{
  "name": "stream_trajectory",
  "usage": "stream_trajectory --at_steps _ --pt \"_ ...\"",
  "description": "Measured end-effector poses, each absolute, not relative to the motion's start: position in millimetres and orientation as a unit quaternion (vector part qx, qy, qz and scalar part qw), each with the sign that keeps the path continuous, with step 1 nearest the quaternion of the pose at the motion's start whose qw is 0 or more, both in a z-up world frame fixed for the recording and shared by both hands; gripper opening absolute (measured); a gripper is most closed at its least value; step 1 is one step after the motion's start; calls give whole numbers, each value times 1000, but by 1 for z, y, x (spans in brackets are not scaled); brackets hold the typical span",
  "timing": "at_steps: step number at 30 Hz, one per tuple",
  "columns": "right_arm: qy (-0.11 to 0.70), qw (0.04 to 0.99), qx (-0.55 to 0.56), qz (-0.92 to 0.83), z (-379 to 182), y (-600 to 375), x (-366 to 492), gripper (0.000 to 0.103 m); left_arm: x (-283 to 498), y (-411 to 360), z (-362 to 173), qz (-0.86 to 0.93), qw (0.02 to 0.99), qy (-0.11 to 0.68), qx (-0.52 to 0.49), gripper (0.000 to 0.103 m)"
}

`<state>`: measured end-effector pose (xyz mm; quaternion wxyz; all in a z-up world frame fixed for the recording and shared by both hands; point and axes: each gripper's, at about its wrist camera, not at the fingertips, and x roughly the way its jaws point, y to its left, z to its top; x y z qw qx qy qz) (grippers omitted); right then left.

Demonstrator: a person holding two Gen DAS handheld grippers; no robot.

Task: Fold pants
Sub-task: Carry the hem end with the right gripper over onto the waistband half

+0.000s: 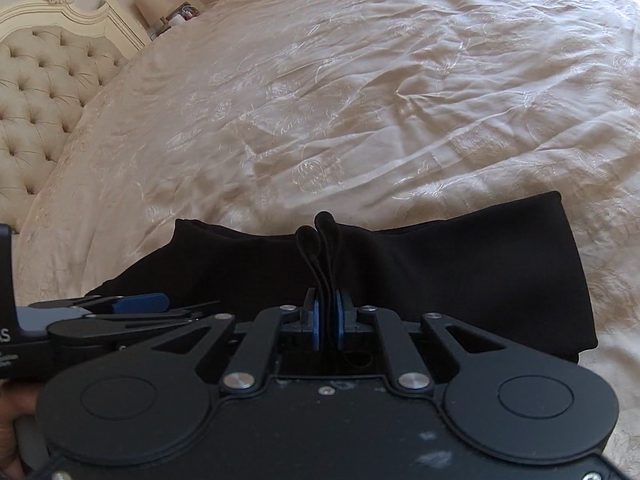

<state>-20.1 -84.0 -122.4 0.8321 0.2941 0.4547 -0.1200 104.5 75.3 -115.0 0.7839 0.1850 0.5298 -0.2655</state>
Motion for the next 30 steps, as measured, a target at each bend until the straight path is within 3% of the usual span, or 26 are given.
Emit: stream_trajectory --at_steps 5,12,20,23,25,30 --pt "460 832 287 -121 -137 -70 -7 31 107 83 -114 -276 781 530 182 68" --pt "423 855 277 -117 -103 -68 -26 31 106 70 -102 -297 783 524 153 68" --pt "410 841 259 -243 -91 -136 -85 31 76 18 -99 -349 772 505 168 68" --pt "418 818 276 -284 -104 -173 -104 25 65 0 -103 -356 766 503 180 68" --pt "422 812 276 -294 -107 -188 -111 13 59 -9 -109 -349 766 504 195 68" --pt "424 816 284 -272 -115 -198 -110 12 52 -17 -131 -325 756 525 218 68"
